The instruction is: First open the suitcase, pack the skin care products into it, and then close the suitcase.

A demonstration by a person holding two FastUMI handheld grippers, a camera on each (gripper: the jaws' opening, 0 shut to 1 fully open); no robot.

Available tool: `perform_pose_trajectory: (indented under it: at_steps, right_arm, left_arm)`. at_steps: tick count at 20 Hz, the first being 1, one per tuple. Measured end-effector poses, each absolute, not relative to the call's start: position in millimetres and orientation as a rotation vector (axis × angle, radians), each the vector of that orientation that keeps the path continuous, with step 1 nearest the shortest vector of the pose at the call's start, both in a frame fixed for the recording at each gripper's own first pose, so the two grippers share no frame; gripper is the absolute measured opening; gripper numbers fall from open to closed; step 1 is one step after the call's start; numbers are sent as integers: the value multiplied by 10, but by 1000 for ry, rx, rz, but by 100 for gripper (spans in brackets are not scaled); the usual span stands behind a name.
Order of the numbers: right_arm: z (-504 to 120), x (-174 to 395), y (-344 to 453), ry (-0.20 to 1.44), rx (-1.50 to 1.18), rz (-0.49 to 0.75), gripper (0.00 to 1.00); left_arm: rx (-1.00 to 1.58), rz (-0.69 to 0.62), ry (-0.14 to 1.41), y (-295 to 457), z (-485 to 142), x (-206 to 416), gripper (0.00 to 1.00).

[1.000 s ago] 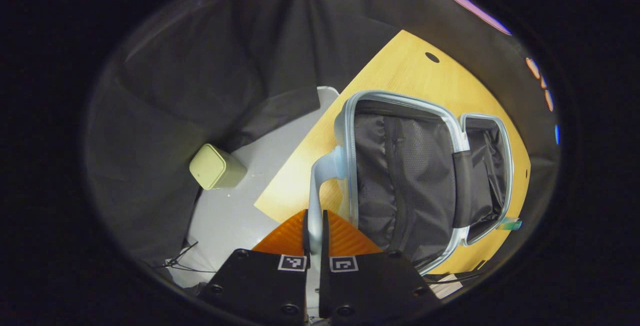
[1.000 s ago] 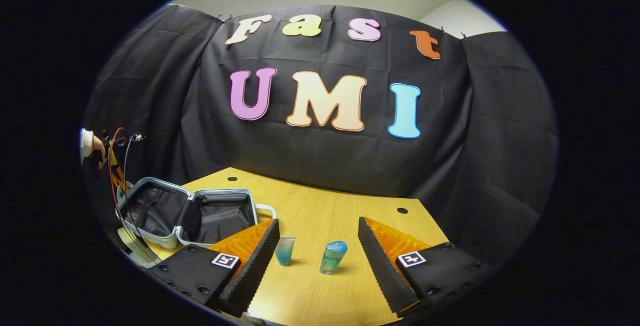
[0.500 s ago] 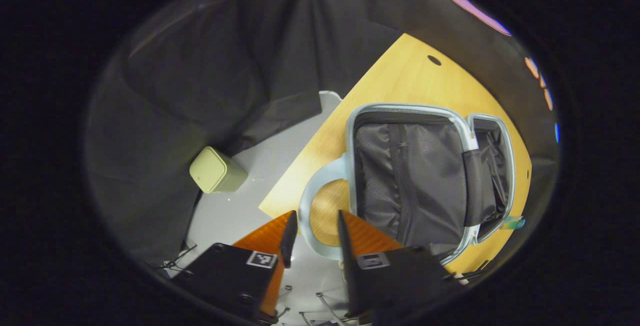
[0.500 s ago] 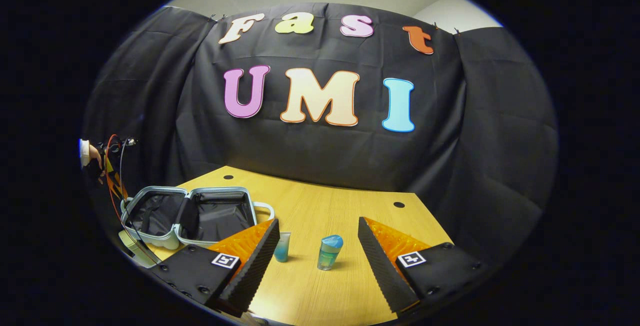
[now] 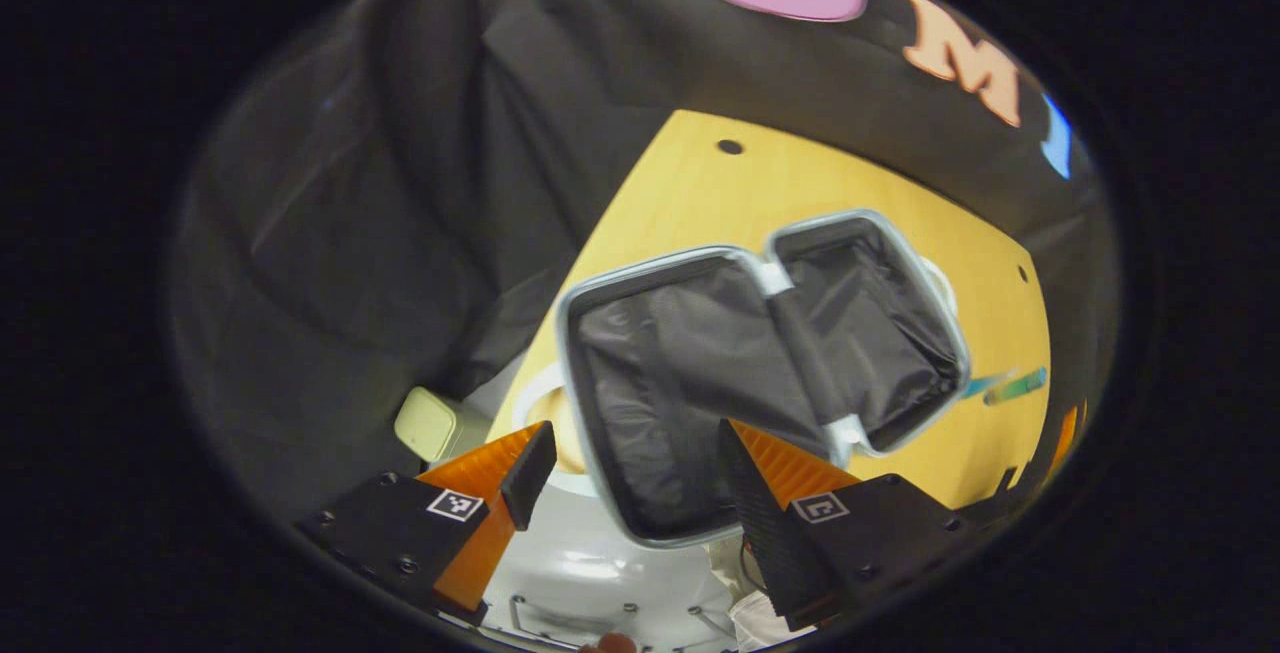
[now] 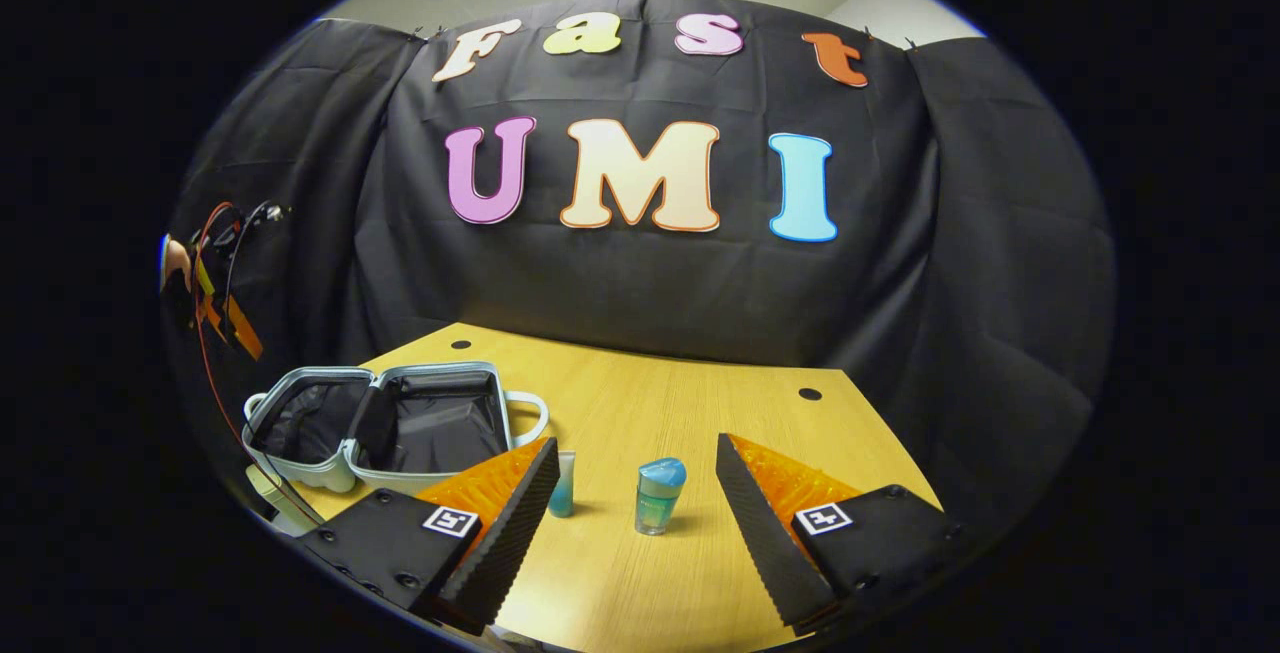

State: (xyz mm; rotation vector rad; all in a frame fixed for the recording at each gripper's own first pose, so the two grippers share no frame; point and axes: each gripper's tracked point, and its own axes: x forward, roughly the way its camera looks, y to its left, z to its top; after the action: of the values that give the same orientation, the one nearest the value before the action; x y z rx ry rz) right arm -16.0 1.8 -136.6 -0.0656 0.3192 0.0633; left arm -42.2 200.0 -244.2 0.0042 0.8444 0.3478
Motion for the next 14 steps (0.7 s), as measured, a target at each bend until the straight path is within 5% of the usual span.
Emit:
perform_pose_trajectory:
  at_steps: [14]
  right_arm:
    - [-1596,-288,-566,404,6,38,99]
  left_arm:
    - [84,-156,805,-1263,-2975,118,96]
